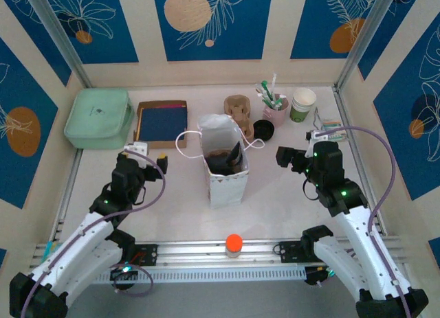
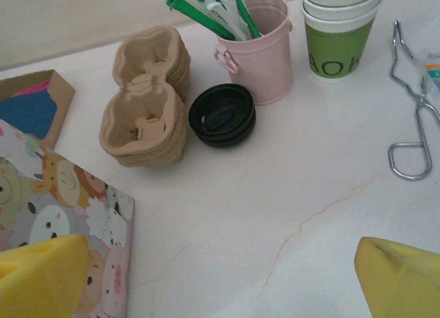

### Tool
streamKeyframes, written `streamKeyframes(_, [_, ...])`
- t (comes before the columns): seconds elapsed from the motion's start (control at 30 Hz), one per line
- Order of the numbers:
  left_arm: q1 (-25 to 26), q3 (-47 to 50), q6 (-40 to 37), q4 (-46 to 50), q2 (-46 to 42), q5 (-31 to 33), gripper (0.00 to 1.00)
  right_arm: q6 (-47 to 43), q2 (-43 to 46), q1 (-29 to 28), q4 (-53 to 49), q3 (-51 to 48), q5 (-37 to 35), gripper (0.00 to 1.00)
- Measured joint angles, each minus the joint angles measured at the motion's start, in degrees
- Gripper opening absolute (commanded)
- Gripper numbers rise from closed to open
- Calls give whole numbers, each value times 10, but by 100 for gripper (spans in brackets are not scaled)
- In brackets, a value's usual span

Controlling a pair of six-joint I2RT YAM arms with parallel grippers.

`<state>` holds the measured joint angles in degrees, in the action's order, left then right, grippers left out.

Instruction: Pack the takeout coffee

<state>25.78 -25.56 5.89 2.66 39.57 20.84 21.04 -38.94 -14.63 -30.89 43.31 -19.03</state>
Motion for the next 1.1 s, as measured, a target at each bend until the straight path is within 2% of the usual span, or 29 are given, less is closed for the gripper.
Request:
streamKeyframes(0.67, [49,45,-38,-8,14,138,99,-2,62,4,52,-119,-49,99])
streamKeyframes(0.97, [60,72,-63,-50,23,228,99,2,61,4,94,-162,-78,99])
streamKeyframes(1.1, [63,88,-65,-66,40,243,99,5,61,4,104,-187,-101,99])
